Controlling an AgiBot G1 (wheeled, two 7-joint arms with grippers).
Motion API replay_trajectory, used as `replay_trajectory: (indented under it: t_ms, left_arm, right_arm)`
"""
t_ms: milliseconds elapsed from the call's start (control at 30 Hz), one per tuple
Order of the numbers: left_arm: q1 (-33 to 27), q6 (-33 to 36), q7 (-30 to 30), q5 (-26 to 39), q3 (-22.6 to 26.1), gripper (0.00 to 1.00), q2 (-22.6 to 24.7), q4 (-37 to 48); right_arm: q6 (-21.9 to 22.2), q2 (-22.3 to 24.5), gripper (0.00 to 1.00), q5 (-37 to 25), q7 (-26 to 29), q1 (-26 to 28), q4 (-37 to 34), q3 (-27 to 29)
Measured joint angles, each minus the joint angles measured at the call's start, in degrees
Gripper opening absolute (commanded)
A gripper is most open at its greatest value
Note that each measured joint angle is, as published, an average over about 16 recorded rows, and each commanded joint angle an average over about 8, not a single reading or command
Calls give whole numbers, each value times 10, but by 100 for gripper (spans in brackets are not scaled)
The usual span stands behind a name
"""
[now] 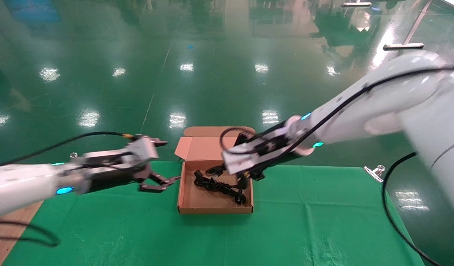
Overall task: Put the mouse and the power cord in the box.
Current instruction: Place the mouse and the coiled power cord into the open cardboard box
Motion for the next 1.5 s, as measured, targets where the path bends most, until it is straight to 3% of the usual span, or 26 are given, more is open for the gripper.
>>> replay_trajectory:
  t_ms: [167, 367, 767, 833, 1033, 1100, 1500]
  left_arm:
    - [33, 81, 76, -79, -51, 100, -51, 8]
    - [65, 152, 158, -141, -90, 100, -65, 63]
    - [73, 218, 236, -163, -103, 100, -21, 206]
    - [71, 227, 243, -164, -104, 100, -15, 224]
    - [64, 247, 255, -166, -105, 100, -5, 258]
    - [62, 251, 257, -166, -105, 100, -3, 264]
    - [61, 252, 258, -165, -105, 100, -2, 267]
  right_arm:
    - [86, -1, 0, 16, 37, -39, 55, -53]
    - [174, -1, 0, 38, 65, -74, 93, -119]
    - [235, 1, 0, 74, 102, -110, 107, -225]
    - [244, 2, 9, 78, 108, -113, 105, -236]
    - [264, 2, 84, 87, 120, -118, 99, -258]
    - [270, 2, 100, 89, 122, -119, 98, -261]
    - [272, 2, 100, 90, 123, -120, 98, -262]
